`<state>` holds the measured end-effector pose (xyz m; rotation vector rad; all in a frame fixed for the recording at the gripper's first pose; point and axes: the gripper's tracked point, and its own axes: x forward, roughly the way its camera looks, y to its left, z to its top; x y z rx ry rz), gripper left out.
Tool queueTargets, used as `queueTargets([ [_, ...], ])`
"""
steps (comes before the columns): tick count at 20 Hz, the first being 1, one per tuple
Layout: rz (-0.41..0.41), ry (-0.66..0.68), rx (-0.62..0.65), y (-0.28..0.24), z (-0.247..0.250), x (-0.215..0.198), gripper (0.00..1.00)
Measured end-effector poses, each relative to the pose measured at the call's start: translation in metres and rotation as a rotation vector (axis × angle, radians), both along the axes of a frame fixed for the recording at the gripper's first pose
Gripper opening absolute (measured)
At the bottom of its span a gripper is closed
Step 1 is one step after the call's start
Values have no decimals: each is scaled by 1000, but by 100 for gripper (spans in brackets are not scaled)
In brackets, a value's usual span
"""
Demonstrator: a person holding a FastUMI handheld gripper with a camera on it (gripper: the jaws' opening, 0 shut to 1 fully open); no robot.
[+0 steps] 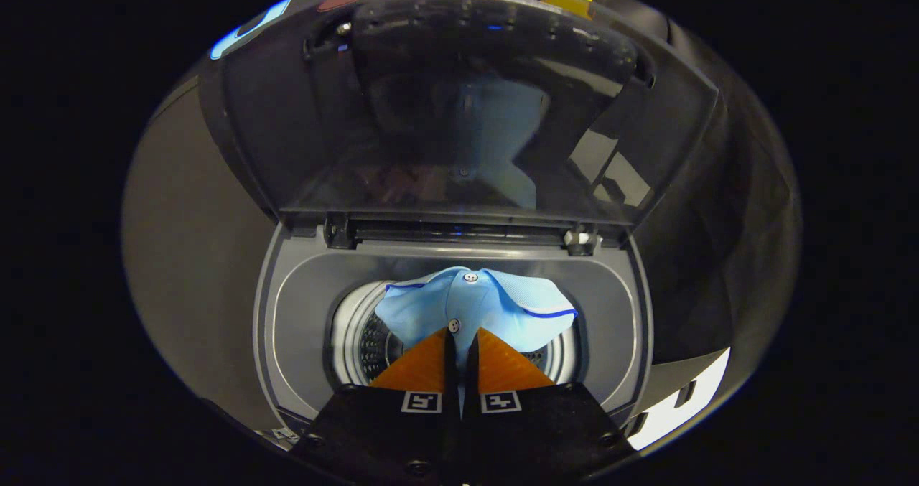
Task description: Put the clothes into the washing machine and then close the washing machine lid.
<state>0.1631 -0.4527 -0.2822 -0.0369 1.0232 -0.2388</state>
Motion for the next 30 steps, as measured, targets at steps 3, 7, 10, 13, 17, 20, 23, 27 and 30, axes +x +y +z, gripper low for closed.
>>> queueTargets([
  [3, -21, 37, 29, 2, -27, -9, 5],
  [7, -2, 94, 16, -3, -52, -23, 5],
  [10, -10, 118, 28, -2, -64, -30, 5],
  [13, -10, 137, 34, -4, -70, -32, 5],
  [17, -24, 165, -2, -13, -72, -34, 32],
  [20, -29, 159, 1, -11, -72, -36, 72],
  [23, -8, 147, 16, -8, -69, -34, 98],
  [27, -10, 145, 5, -7, -66, -37, 99],
  [30, -31, 127, 4, -11, -55, -38, 98],
])
